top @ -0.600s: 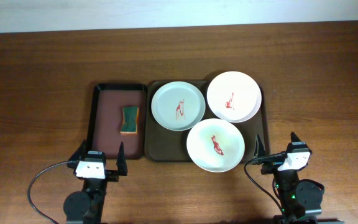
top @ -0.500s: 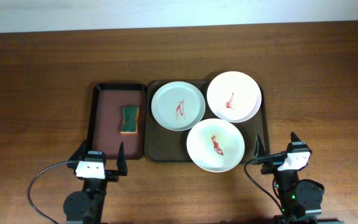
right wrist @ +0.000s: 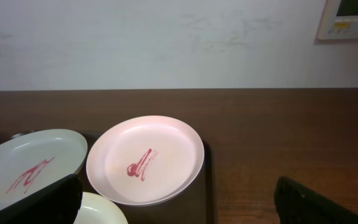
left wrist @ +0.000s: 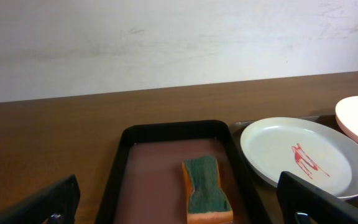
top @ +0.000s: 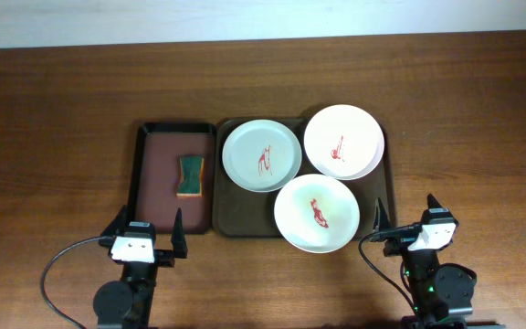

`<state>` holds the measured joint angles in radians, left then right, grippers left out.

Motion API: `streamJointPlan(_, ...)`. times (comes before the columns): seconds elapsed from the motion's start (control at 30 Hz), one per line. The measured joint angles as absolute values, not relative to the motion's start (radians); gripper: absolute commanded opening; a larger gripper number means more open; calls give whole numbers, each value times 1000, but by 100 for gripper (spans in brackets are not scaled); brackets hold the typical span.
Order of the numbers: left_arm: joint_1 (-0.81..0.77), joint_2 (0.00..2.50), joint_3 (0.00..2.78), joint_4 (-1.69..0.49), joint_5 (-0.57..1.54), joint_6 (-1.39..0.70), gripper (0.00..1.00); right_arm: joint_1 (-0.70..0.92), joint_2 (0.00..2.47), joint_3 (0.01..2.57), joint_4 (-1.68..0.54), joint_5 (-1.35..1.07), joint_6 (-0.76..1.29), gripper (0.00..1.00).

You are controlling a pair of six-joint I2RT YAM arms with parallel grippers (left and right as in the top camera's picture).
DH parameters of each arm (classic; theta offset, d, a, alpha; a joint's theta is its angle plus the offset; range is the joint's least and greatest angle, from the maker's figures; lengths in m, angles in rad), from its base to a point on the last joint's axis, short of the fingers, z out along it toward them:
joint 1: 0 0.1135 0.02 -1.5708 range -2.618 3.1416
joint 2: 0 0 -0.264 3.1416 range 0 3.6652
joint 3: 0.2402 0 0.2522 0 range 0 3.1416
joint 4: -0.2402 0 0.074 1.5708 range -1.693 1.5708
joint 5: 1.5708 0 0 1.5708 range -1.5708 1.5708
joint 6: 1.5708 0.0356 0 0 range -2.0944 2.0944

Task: Clean dirty plates on tray and stack at the side

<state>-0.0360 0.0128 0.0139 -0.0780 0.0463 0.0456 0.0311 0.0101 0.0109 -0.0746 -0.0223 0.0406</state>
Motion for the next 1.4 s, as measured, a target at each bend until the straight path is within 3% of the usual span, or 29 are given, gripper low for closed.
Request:
streamJointPlan(0.33, -36, 13, 14, -76, 49, 46, 99, 31, 10, 11, -75, -22, 41, 99)
streamJointPlan(0.43, -36, 27, 70, -201, 49, 45, 99, 31, 10, 11, -76, -23, 49, 99)
streamJointPlan(0.6, -36, 252, 227, -292, 49, 45, 100, 32, 66, 112, -252, -24, 57, 99)
streamJointPlan(0.7, -36, 492, 393, -360, 49, 45, 99, 32, 203, 240, -345, -31, 91, 99)
streamJointPlan(0.9, -36, 1001, 853, -703, 50, 46, 99, 33, 731, 609, -569, -53, 105, 99)
streamJointPlan(1.03, -36, 1171, 1064, -930, 54, 46, 99, 33, 1004, 874, -795, -80, 105, 99)
streamJointPlan(1.13, -36, 1172, 1061, -832, 102, 46, 100, 33, 1049, 913, -815, -151, 105, 99)
streamJointPlan(1.2, -36, 1203, 1079, -654, 105, 46, 92, 33, 1050, 914, -816, -160, 105, 99)
streamJointPlan(1.4, -98, 1545, 1083, -514, 110, 46, 72, 33, 1054, 914, -816, -163, 105, 99)
